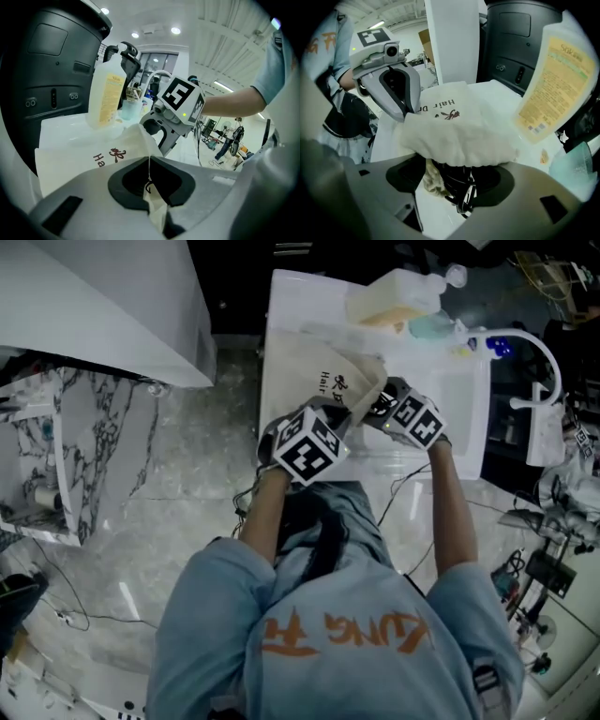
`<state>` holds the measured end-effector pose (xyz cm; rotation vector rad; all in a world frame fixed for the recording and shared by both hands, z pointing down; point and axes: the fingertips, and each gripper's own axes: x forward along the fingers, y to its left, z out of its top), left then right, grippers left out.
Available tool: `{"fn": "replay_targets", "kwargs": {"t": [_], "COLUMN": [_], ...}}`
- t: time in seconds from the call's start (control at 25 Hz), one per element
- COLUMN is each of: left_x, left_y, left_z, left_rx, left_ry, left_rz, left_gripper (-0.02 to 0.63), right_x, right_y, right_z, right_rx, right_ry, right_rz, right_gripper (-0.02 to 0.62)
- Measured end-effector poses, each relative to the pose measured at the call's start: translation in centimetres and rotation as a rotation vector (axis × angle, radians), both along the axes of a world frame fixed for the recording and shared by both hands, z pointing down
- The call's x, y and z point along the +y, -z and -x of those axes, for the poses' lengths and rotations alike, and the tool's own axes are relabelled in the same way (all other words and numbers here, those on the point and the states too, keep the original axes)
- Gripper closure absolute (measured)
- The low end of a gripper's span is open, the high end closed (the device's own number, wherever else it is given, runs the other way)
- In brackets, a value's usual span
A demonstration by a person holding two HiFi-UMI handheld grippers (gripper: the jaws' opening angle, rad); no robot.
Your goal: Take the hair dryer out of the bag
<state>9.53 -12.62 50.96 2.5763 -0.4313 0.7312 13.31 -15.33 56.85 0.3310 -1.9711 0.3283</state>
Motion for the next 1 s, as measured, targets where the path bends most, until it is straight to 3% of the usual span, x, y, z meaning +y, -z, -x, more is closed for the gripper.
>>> {"fn": "replay_targets", "kwargs": {"t": [0.32, 0.48, 0.68, 0.8, 0.88, 1.0], "left_x": [0.2, -0.1, -2.8, -4.6, -5.1, -5.0], "left_y": [-1.0, -0.7, 0.5, 0.3, -0.7, -3.0], "left_z": [0.2, 1.0, 6.5, 11.6, 14.1, 15.4], "left_rx": [0.028, 0.017, 0.087, 0.041, -0.006, -0.075], "left_ry": [0.008, 0.036, 0.274, 0.443, 0.508, 0.498], "left_rz": [0.048, 0.001, -0.044, -0.052, -0.02, 0.074], "left_gripper": [0.598, 0.597, 0.597, 0.589, 0.533, 0.404], "right_x": [-0.7, -0.5, -0.4, -0.3, -0.3, -1.4], "right_y": [-3.7, -4.5, -5.0, -5.2, -5.3, -4.9], "right_z": [0.1, 0.2, 0.1, -0.1, -0.4, -0.1], "right_rx": [0.094, 0.168, 0.218, 0.256, 0.28, 0.302], "right_ry": [0.045, 0.133, 0.152, 0.15, 0.142, 0.129], "right_rz": [0.064, 0.063, 0.087, 0.104, 0.098, 0.051], "right_gripper": [0.238, 0.235, 0.229, 0.23, 0.229, 0.229]}}
